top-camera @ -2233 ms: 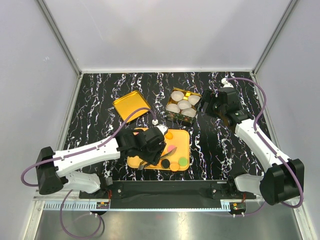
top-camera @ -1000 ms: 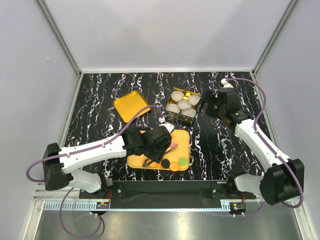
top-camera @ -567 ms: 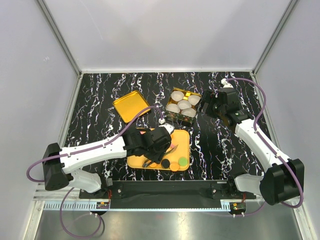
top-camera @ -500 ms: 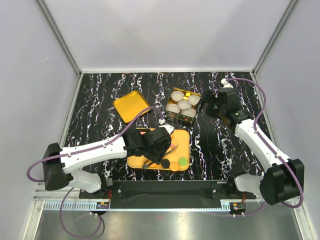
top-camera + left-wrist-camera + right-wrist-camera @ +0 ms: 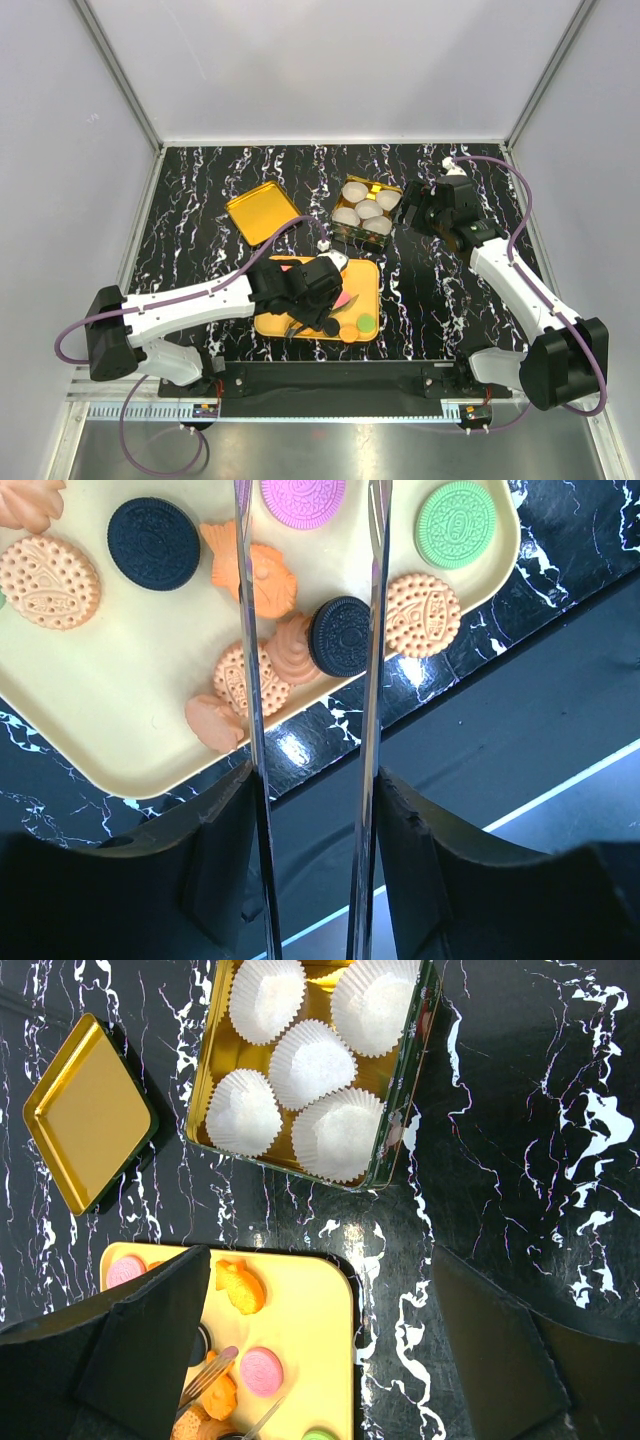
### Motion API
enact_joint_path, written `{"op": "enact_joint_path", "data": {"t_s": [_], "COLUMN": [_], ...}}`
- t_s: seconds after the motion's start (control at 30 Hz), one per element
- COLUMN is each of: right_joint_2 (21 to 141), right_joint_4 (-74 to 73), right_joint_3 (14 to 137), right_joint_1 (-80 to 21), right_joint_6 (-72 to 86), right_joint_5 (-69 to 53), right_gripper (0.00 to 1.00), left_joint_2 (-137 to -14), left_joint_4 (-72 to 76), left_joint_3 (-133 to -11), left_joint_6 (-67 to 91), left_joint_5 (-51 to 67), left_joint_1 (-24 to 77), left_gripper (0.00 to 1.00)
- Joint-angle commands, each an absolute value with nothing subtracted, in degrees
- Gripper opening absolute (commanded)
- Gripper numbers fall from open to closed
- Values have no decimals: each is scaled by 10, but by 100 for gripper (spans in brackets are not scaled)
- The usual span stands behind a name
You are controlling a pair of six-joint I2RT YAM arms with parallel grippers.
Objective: Pack the cookies
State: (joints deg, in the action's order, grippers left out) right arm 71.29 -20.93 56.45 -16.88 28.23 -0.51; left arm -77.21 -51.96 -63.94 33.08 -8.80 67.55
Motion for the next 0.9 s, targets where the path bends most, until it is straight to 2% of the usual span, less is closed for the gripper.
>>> {"op": "enact_joint_path", "data": {"t_s": [0.0, 0.6, 0.87], "right_joint_2": [709, 714, 708], "right_joint_4": [-201, -199, -202], "right_joint_3": [569, 567, 566], "right_joint_1": [-172, -171, -172], "right_joint_6": [272, 274, 272], "right_joint_5": [8, 3, 4], "right_gripper": [100, 100, 100], "left_joint_2": [-766, -766, -770], "left_joint_4": [-495, -488, -487], "left_joint_3": [-640, -618, -622], "left_joint_6": [331, 335, 330], "left_joint_5": [-83, -86, -84], "left_joint_1": [675, 674, 674], "left_gripper": [52, 54, 48]}}
